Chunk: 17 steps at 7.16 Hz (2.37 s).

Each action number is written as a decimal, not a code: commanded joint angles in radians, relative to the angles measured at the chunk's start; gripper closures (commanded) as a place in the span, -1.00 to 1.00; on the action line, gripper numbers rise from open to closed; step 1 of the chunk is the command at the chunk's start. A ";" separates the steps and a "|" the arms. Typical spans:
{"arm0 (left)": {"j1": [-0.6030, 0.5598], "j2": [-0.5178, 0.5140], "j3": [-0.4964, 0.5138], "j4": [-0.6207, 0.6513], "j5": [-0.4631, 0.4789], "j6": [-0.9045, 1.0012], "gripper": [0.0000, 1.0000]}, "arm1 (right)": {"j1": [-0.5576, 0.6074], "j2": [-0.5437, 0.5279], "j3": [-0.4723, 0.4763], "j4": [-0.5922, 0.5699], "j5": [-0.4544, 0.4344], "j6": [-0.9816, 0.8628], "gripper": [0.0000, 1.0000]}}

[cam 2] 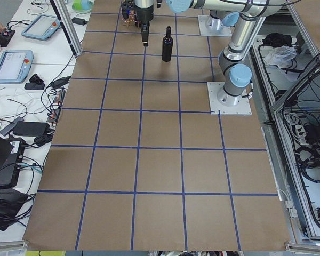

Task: Place wine into wine basket
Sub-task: 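Reach the right gripper over the standing bottle and grasp its neck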

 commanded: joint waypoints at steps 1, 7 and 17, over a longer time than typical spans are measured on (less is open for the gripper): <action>0.005 0.026 -0.011 -0.010 -0.017 0.027 -0.97 | 0.099 0.011 0.000 -0.007 0.021 0.107 -1.00; 0.005 0.044 -0.037 -0.015 0.049 0.083 -1.00 | 0.155 0.089 0.068 -0.033 0.024 0.195 -1.00; -0.001 0.066 -0.072 -0.013 0.043 0.083 -1.00 | 0.156 0.154 0.071 -0.067 0.133 0.220 -0.70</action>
